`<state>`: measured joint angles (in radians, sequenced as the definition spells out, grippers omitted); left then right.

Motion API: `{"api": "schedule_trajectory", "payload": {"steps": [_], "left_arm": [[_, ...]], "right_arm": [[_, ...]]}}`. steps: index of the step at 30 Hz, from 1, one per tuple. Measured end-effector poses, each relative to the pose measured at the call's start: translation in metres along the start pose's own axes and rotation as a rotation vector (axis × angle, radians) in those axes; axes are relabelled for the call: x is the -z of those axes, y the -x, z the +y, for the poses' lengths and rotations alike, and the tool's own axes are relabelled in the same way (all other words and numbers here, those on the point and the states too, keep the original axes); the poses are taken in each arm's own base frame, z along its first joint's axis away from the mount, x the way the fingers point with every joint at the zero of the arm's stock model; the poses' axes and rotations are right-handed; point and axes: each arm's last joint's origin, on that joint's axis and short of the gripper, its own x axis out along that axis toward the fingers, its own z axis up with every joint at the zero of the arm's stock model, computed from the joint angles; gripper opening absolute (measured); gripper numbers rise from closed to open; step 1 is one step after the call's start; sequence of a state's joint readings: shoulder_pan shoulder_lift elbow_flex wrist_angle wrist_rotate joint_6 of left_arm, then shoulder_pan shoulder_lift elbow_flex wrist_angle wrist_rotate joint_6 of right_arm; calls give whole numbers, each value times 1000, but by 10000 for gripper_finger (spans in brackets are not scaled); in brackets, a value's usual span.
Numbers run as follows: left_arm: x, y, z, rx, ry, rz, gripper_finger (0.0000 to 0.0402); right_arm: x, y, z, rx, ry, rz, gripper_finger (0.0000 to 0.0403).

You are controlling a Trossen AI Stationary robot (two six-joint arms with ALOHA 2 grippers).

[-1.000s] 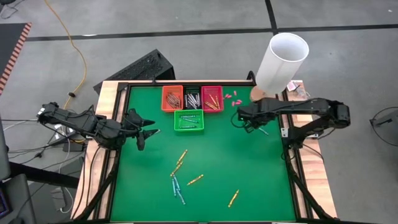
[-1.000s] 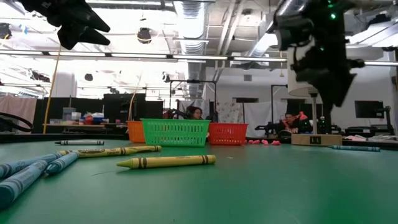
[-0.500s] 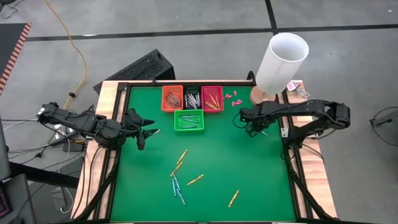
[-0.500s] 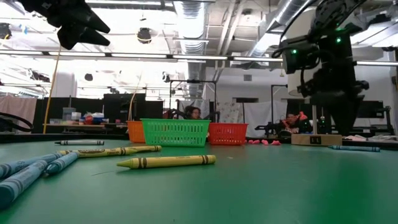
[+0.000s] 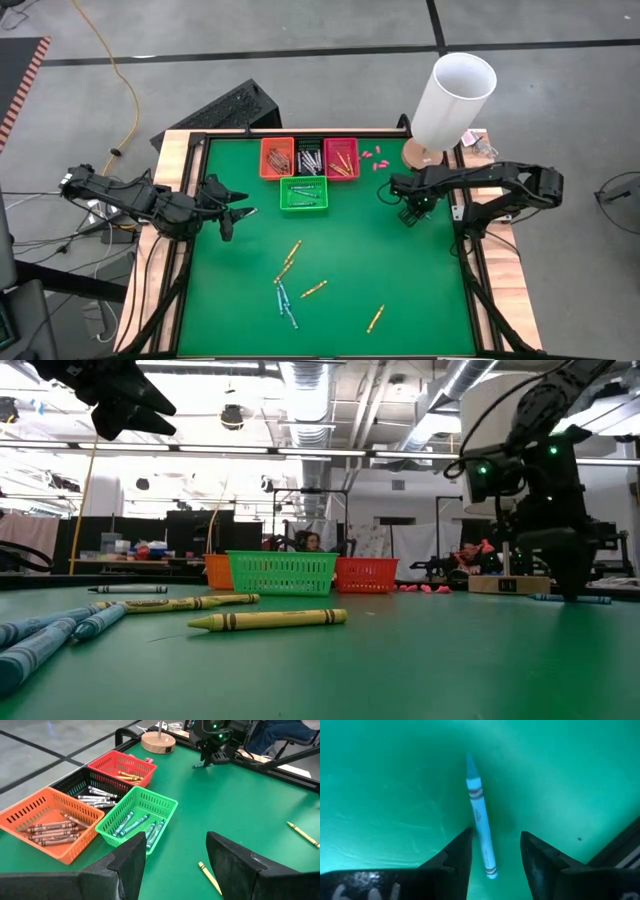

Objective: Sort crayons
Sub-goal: Put a blue crayon in the green basket

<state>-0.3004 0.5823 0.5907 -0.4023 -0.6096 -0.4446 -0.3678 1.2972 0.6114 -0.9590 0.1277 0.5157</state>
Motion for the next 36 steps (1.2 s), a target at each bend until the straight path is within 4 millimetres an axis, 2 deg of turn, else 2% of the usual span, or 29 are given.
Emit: {"api": "schedule_trajectory", "payload": {"steps": [5,8,21,29,36], "left_arm": [[0,0,0,-1,0,0,197],[0,0,0,-5,0,-2,197],[0,0,0,-5,1,-2,197],[0,0,0,-4,4,-2,197],[0,0,0,-4,4,-2,197]], "right_arm": [[0,-3,1,-40,1,5,160],[0,-3,1,-46,-10,9,144],[1,-2,5,-59,10,3,9],[1,0,12,-71,38,-29,5],[-10,17,24,-135,53,-120,3]]}}
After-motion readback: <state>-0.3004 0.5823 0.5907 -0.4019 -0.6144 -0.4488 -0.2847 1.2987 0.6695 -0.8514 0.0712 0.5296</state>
